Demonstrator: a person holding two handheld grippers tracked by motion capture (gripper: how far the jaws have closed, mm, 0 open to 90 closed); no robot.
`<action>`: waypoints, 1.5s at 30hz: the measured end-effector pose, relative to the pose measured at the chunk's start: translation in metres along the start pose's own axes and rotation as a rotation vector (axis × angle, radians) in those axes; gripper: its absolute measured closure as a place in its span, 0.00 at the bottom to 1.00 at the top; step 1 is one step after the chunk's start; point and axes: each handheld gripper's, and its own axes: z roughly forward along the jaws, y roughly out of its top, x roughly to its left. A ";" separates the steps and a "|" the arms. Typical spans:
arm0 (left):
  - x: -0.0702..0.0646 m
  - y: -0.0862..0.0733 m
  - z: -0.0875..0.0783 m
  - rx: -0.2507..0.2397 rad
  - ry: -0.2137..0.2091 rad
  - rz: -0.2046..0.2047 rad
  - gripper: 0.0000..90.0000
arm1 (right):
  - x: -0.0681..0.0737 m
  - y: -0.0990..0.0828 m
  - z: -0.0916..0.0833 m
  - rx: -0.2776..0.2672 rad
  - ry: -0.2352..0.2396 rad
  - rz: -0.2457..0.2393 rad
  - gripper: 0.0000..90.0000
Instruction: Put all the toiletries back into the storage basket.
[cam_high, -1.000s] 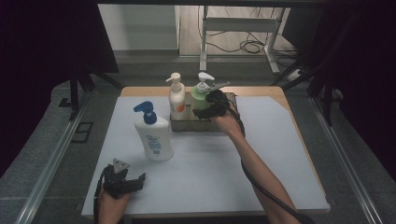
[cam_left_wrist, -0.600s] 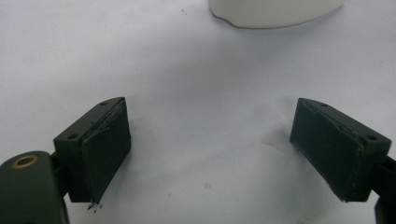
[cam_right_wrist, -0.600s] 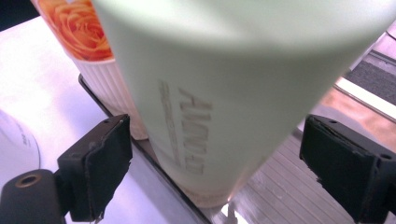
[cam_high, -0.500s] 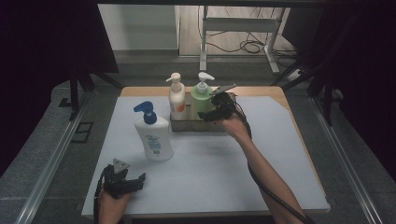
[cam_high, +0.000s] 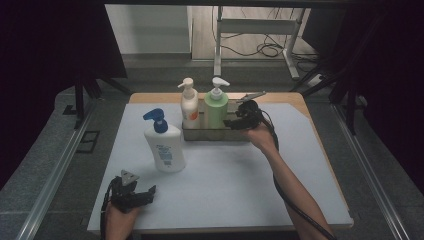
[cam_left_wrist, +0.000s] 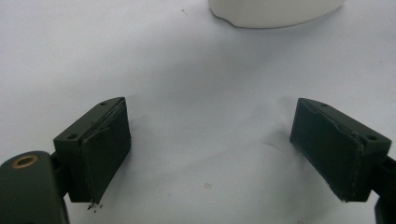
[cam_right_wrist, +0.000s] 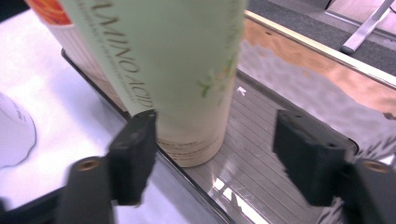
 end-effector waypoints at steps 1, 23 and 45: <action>0.000 0.000 0.000 0.001 0.000 0.001 0.13 | -0.002 0.000 -0.001 0.000 -0.003 0.005 0.43; 0.000 0.000 0.000 0.000 0.001 0.000 0.13 | -0.008 0.000 0.027 0.113 -0.047 0.035 1.00; 0.000 0.000 0.000 0.001 0.000 0.001 0.13 | -0.009 0.000 0.039 0.130 -0.018 0.094 1.00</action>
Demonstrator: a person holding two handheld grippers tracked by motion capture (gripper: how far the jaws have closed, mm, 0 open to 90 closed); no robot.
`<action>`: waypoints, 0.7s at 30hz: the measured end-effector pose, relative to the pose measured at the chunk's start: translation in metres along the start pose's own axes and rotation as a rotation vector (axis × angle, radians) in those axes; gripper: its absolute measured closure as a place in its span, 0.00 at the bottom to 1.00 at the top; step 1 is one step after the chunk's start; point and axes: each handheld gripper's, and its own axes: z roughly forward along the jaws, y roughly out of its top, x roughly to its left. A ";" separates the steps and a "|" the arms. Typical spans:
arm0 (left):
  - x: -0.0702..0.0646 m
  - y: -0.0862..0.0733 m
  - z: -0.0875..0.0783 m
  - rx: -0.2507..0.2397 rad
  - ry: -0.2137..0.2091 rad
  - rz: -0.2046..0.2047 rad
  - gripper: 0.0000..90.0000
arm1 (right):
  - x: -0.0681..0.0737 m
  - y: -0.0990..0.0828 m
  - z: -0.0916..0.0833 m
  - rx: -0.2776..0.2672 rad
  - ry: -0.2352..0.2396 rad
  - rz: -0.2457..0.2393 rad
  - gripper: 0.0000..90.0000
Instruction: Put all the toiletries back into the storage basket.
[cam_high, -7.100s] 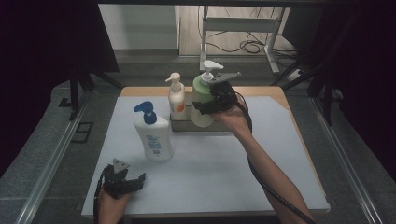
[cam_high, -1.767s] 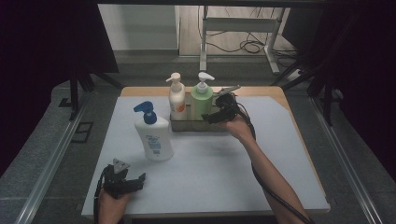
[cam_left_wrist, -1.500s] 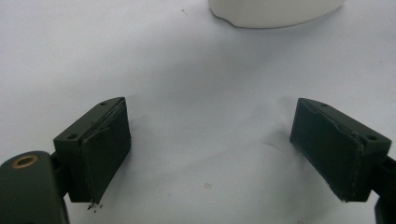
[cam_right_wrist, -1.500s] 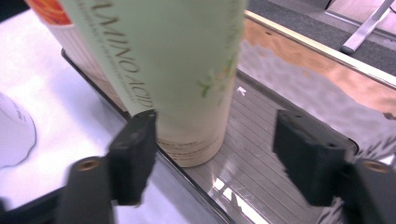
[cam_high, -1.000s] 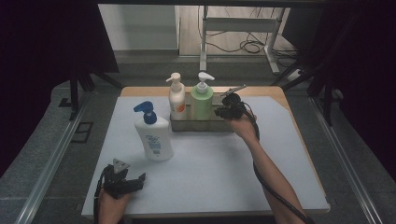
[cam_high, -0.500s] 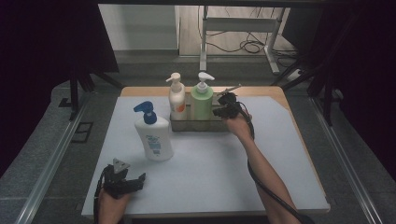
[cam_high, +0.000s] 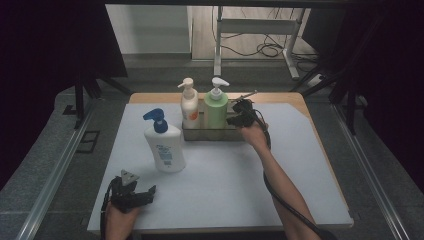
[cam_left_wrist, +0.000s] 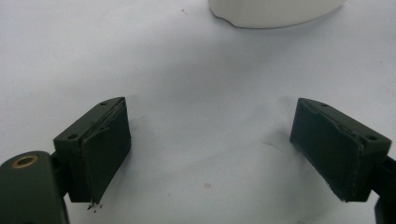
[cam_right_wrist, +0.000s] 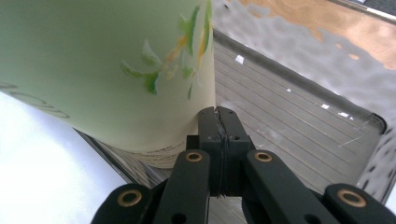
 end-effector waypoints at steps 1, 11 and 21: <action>0.000 0.000 0.000 -0.001 0.000 -0.001 0.13 | 0.001 0.000 0.000 0.001 0.002 -0.001 1.00; 0.000 0.000 0.000 -0.001 0.001 -0.001 0.13 | 0.010 0.002 0.007 0.007 0.017 -0.023 0.99; 0.000 0.000 0.000 0.000 0.000 -0.001 0.13 | 0.015 0.003 0.009 0.012 0.011 -0.033 1.00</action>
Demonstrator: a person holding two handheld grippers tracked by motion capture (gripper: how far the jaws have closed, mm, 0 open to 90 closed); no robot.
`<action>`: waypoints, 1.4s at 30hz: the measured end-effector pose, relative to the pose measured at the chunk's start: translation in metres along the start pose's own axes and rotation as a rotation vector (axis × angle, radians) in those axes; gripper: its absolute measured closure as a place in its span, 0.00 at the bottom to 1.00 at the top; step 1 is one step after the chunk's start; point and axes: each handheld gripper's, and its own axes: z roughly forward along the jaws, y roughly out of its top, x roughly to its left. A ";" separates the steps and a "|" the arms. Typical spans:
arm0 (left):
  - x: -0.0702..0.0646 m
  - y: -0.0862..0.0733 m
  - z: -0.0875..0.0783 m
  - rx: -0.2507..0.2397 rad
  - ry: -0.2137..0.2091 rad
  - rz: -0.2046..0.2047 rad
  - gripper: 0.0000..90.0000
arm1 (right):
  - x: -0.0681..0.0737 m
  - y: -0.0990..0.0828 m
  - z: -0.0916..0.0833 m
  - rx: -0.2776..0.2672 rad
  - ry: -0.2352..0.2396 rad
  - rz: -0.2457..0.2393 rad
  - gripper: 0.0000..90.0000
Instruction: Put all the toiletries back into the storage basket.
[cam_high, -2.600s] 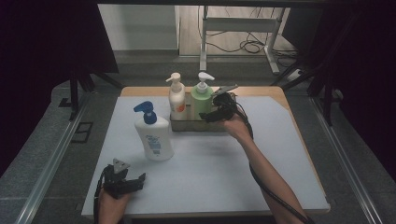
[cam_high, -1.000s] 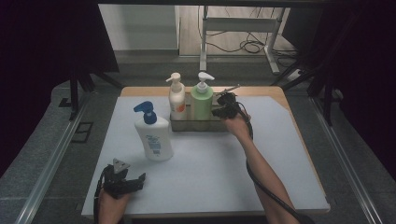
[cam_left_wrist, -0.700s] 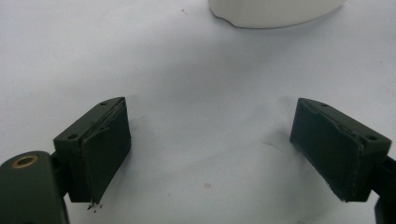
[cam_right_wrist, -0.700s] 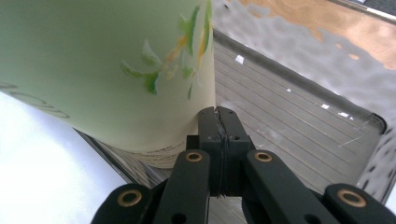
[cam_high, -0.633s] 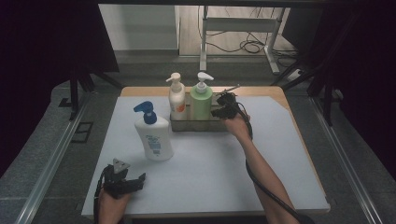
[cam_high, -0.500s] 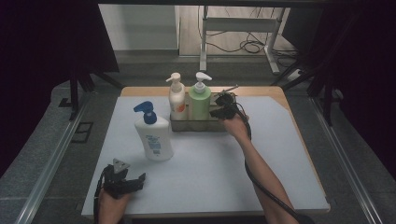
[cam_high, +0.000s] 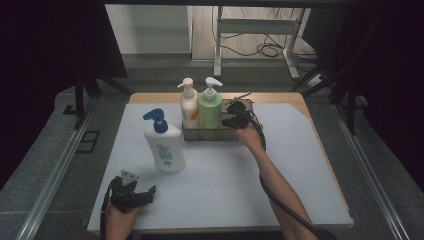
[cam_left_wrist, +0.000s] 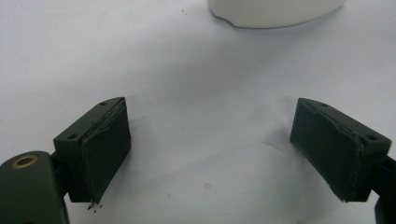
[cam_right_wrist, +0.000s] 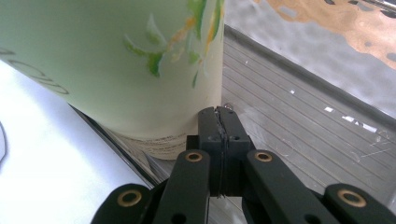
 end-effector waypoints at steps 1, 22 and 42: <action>0.000 0.000 0.000 0.000 0.000 0.000 0.13 | 0.000 0.000 0.000 0.000 -0.001 0.001 1.00; 0.000 0.000 0.000 0.001 0.000 0.000 0.13 | 0.004 -0.001 -0.002 -0.001 0.006 -0.011 0.99; 0.000 0.000 0.000 0.001 0.000 0.001 0.13 | 0.005 -0.008 -0.010 -0.035 0.010 -0.035 0.87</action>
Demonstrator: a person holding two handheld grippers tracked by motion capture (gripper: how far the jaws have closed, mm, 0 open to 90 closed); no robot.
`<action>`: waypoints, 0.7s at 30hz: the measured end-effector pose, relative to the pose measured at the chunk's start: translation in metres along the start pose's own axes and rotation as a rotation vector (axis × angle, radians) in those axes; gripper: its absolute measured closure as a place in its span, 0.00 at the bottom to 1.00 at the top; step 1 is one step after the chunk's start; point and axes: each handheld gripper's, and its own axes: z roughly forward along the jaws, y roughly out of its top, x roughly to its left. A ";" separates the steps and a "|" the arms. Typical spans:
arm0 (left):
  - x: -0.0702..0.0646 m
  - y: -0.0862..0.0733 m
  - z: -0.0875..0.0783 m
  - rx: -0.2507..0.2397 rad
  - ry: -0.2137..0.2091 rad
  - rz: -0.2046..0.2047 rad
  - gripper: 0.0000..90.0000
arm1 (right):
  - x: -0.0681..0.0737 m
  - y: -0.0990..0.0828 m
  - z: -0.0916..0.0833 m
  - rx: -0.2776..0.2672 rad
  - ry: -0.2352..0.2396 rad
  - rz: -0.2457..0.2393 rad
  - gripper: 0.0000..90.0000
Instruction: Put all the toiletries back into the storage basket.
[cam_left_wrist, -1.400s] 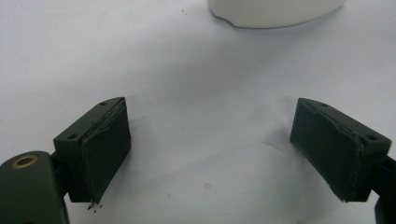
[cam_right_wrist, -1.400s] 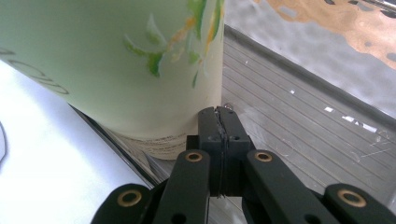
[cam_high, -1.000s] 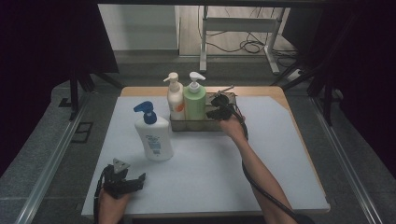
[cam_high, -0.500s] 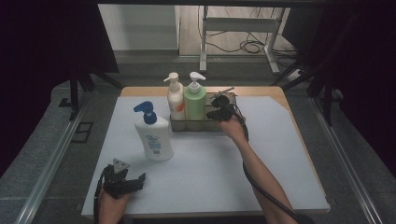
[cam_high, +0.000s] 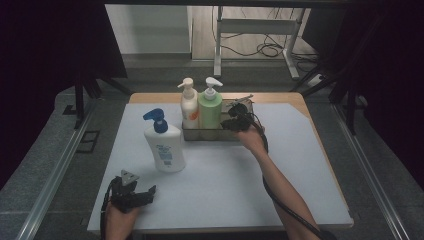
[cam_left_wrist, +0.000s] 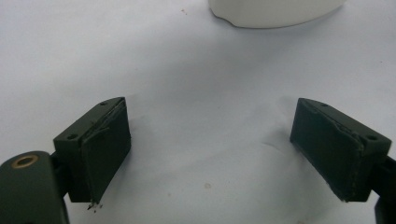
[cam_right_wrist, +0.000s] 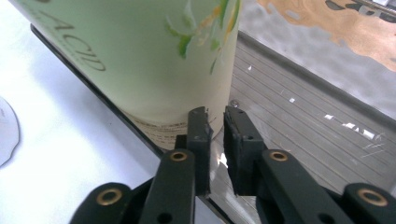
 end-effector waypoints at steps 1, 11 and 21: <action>0.000 0.000 0.000 0.000 0.000 0.000 0.13 | 0.000 -0.001 -0.001 -0.005 -0.002 -0.002 0.86; 0.000 0.000 0.000 0.001 0.000 0.001 0.13 | 0.002 -0.001 -0.014 -0.055 -0.015 -0.001 0.64; 0.000 0.000 0.000 0.000 0.000 0.000 0.13 | 0.004 -0.006 -0.029 -0.080 -0.003 -0.026 0.52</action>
